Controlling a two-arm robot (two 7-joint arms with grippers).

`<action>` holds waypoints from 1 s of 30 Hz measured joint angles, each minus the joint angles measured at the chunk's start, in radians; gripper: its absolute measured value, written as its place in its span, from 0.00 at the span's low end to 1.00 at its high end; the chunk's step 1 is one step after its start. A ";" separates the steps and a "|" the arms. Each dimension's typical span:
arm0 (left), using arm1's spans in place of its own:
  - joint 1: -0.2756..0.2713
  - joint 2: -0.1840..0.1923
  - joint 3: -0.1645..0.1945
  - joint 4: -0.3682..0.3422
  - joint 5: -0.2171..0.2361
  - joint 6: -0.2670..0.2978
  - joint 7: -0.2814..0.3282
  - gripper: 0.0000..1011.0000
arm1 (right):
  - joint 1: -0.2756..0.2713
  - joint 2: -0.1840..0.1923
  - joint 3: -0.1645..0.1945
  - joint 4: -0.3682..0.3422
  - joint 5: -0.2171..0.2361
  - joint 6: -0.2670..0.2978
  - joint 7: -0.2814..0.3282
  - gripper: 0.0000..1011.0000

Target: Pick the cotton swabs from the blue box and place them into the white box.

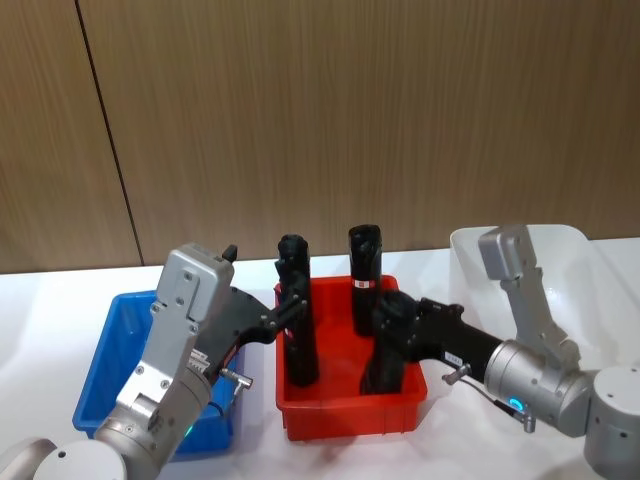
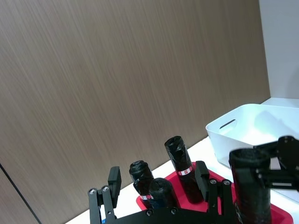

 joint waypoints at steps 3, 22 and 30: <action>0.000 0.000 0.000 0.000 0.000 0.000 0.000 0.99 | -0.003 0.004 0.004 -0.028 0.015 -0.001 -0.006 0.40; 0.000 0.000 0.000 0.000 0.000 0.000 0.000 0.99 | 0.009 0.046 0.065 -0.176 0.059 -0.016 -0.117 0.36; 0.000 0.000 0.000 0.000 0.000 0.000 0.000 0.99 | 0.030 0.070 0.095 -0.184 0.032 -0.023 -0.174 0.36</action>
